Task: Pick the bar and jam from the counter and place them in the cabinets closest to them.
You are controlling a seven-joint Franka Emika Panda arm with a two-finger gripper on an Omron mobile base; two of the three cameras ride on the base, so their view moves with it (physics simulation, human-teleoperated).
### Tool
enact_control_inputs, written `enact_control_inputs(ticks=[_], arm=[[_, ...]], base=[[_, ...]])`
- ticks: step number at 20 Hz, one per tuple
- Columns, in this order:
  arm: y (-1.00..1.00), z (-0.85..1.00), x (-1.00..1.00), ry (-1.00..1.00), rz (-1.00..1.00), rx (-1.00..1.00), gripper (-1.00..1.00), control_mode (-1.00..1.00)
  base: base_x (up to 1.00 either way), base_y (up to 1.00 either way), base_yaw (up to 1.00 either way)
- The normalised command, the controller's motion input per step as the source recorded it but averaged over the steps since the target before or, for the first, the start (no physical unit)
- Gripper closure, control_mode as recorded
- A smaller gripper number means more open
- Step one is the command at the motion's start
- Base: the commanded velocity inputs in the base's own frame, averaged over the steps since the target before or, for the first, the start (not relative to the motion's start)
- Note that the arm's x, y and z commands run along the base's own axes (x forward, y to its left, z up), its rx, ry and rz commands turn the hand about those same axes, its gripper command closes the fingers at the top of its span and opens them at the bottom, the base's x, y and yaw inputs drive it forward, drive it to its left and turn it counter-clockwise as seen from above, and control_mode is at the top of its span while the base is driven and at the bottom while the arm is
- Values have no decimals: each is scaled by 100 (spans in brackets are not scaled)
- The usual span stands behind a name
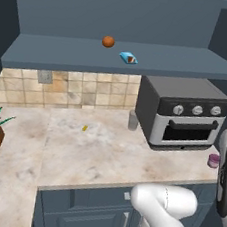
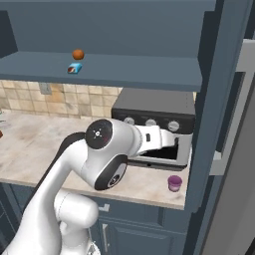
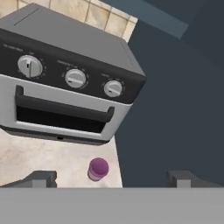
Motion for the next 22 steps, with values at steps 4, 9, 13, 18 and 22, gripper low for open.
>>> enact_control_inputs(ticks=[4, 9, 13, 18, 22], arm=[[0, -25, 0, 0, 0, -5, -100, -100], [-3, -33, 0, 0, 0, -1, -100, -100], [-10, -32, 0, 0, 0, 1, -100, -100], [-1, -29, 3, 3, 0, 0, -100, -100], [0, -24, 10, 2, 0, -4, -100, -100]], base=[[0, 0, 0], [0, 0, 0], [0, 0, 0], [0, 0, 0], [0, 0, 0]])
